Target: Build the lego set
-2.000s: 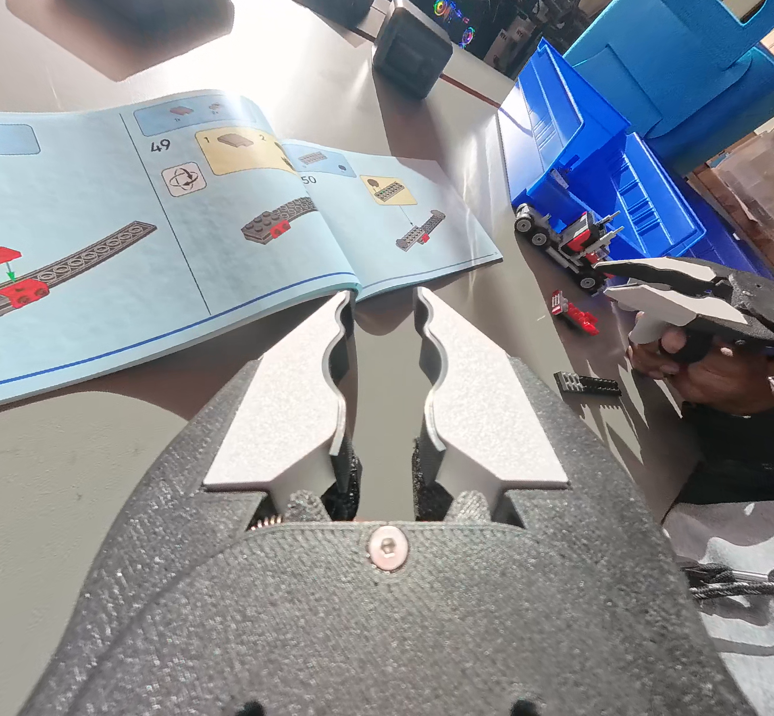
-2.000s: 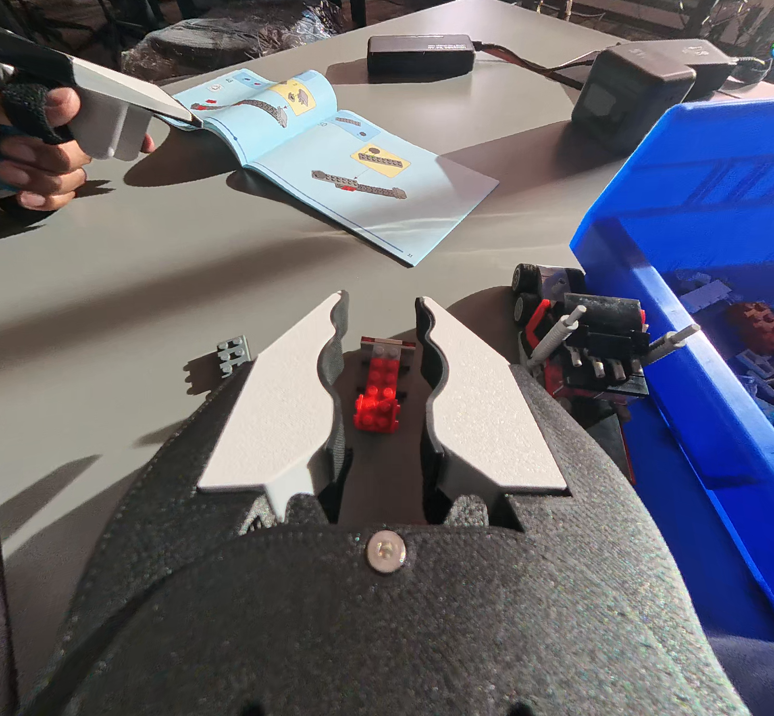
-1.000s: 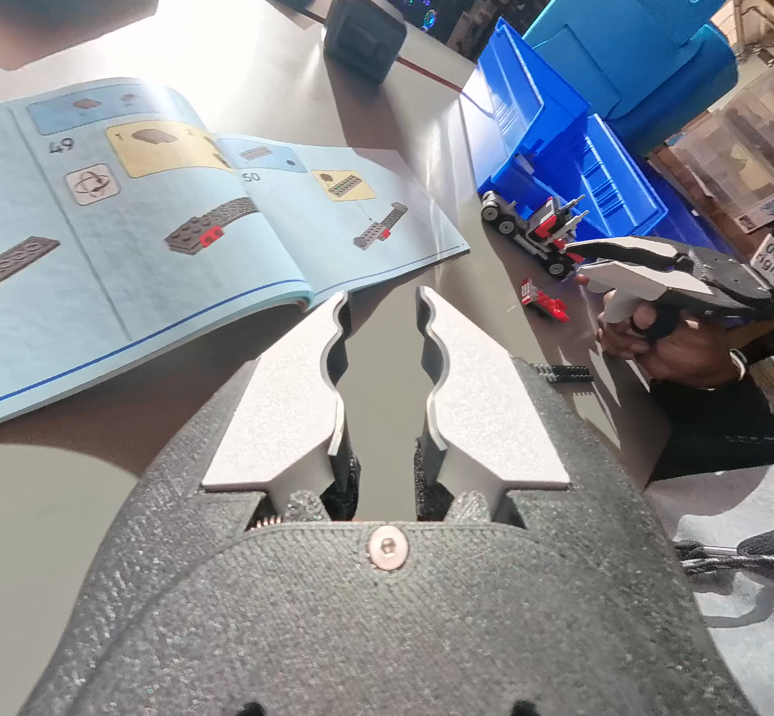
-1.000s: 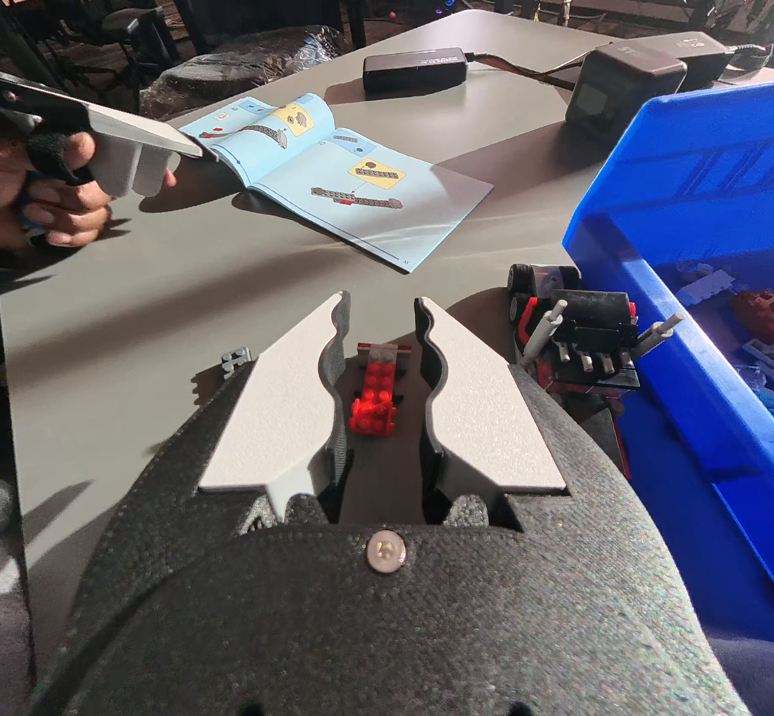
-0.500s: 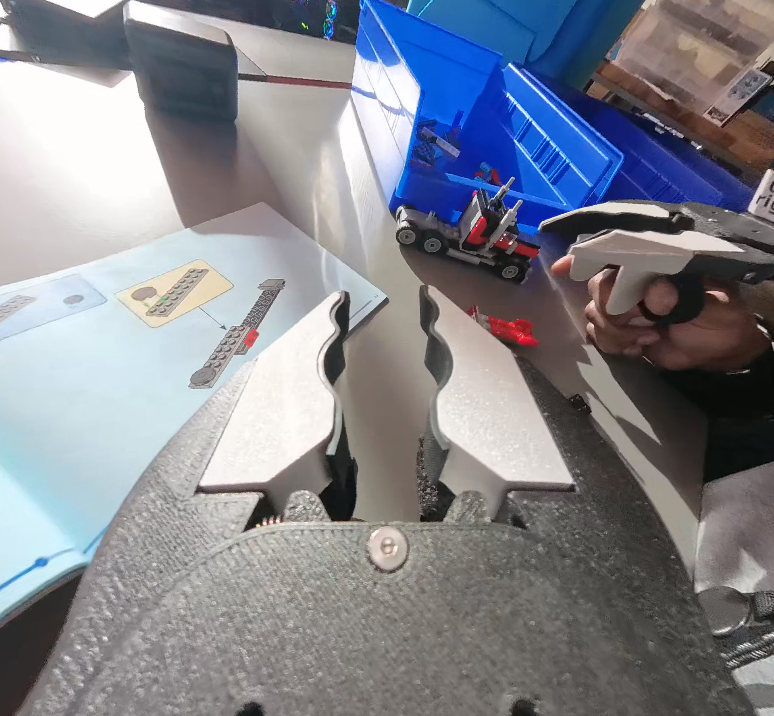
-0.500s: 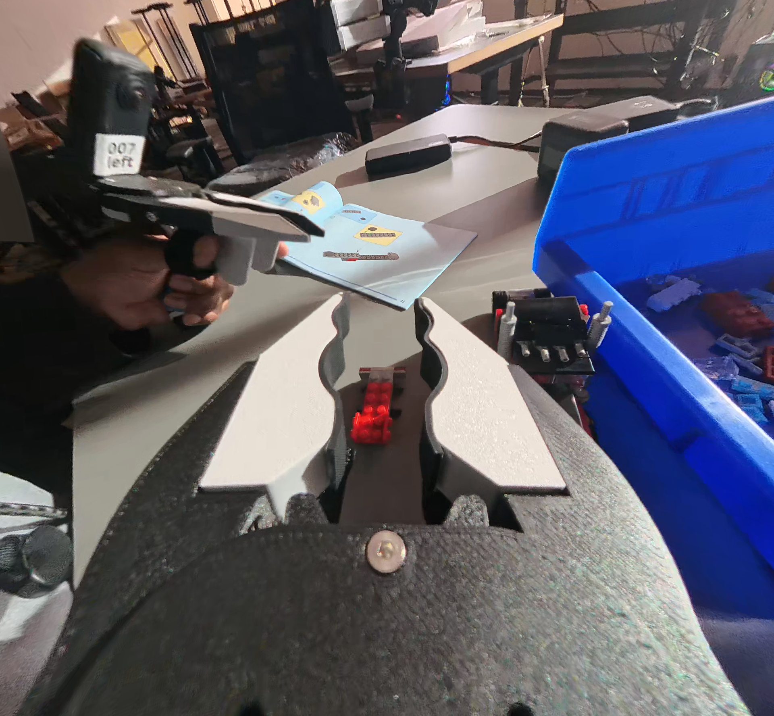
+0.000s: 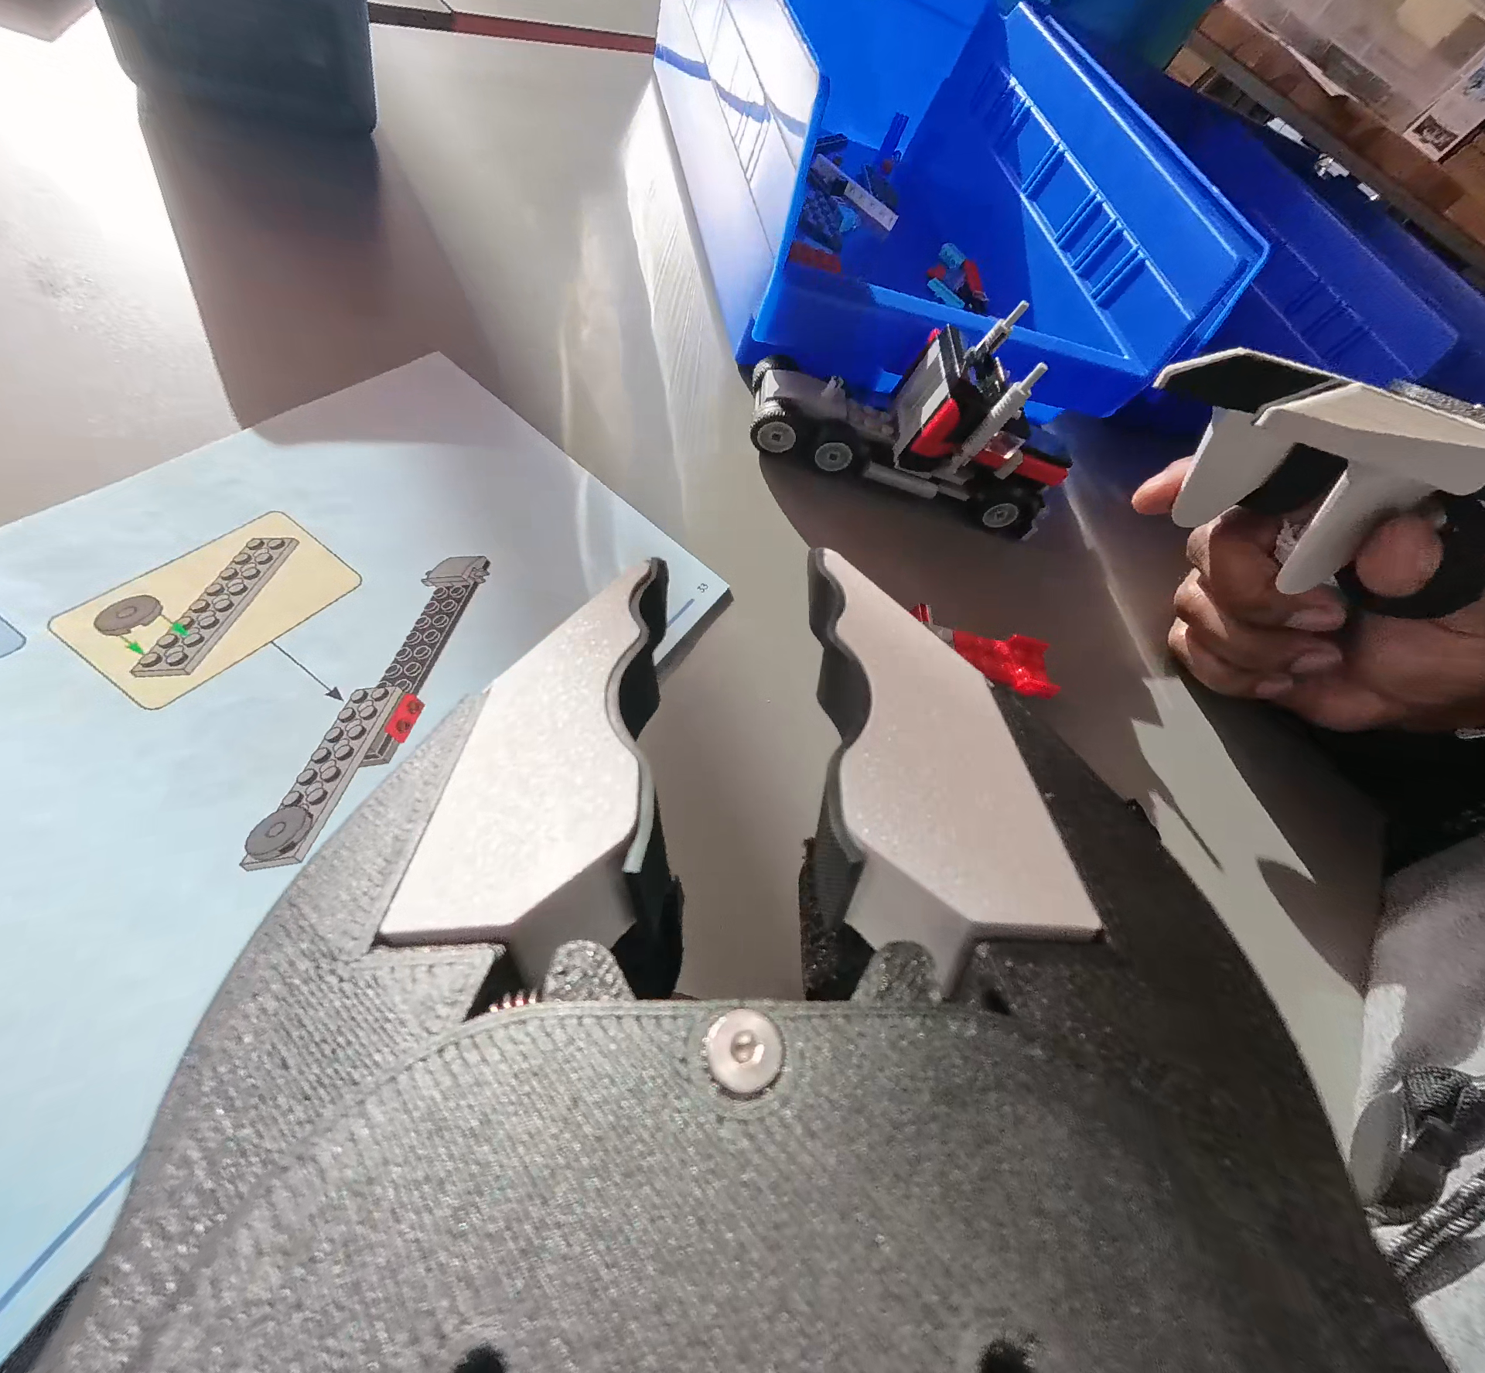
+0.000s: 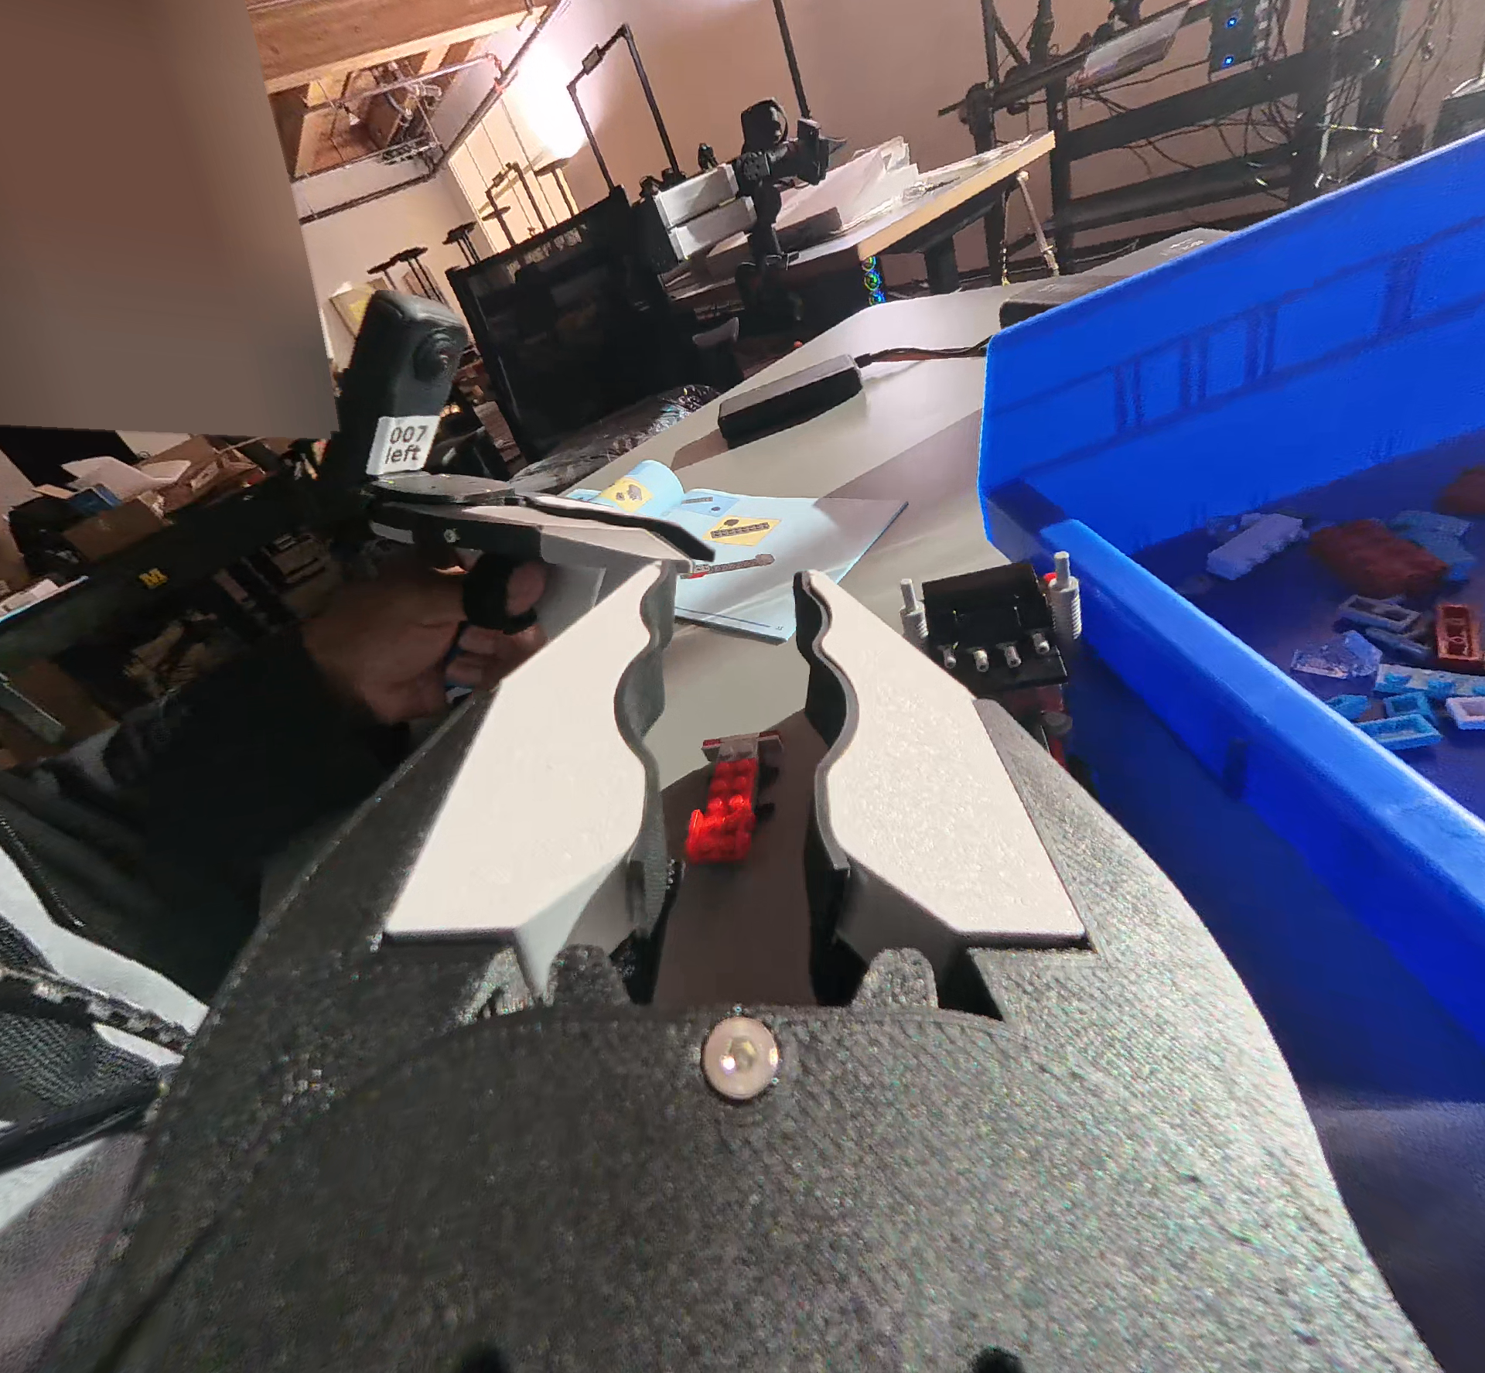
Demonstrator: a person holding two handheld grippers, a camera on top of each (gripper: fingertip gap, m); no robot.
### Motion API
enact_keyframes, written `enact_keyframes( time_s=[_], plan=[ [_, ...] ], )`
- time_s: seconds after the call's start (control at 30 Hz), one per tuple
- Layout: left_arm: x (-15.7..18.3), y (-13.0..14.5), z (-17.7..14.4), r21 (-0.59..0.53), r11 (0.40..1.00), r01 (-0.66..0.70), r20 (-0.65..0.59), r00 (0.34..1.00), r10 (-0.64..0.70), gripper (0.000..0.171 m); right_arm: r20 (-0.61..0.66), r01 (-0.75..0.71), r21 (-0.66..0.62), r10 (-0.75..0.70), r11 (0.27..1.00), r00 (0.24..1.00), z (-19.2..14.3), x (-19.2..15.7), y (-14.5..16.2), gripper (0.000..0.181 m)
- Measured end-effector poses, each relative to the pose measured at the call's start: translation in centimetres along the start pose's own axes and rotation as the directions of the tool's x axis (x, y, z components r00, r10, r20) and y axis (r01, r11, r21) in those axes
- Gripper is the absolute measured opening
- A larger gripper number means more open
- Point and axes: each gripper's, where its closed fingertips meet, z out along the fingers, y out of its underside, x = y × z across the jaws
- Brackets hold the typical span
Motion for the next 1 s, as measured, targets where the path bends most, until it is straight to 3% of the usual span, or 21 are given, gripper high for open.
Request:
enact_keyframes(
  time_s=[0.2, 1.0],
  plan=[
    [-0.1, 0.4, 0.6, -0.041, 0.999, 0.006, 0.003, 1.0, -0.006, 0.036, -0.028, -0.045, 0.001, 0.045, 0.999, 0.999, -0.2, 0.8, 0.0, 0.031],
    [-0.4, 0.3, 0.5, -0.032, 0.997, 0.064, -0.025, 0.998, -0.065, 0.036, -0.035, -0.091, 0.039, 0.093, 0.995, 0.995, -0.8, 1.4, -0.3, 0.031]
  ],
)
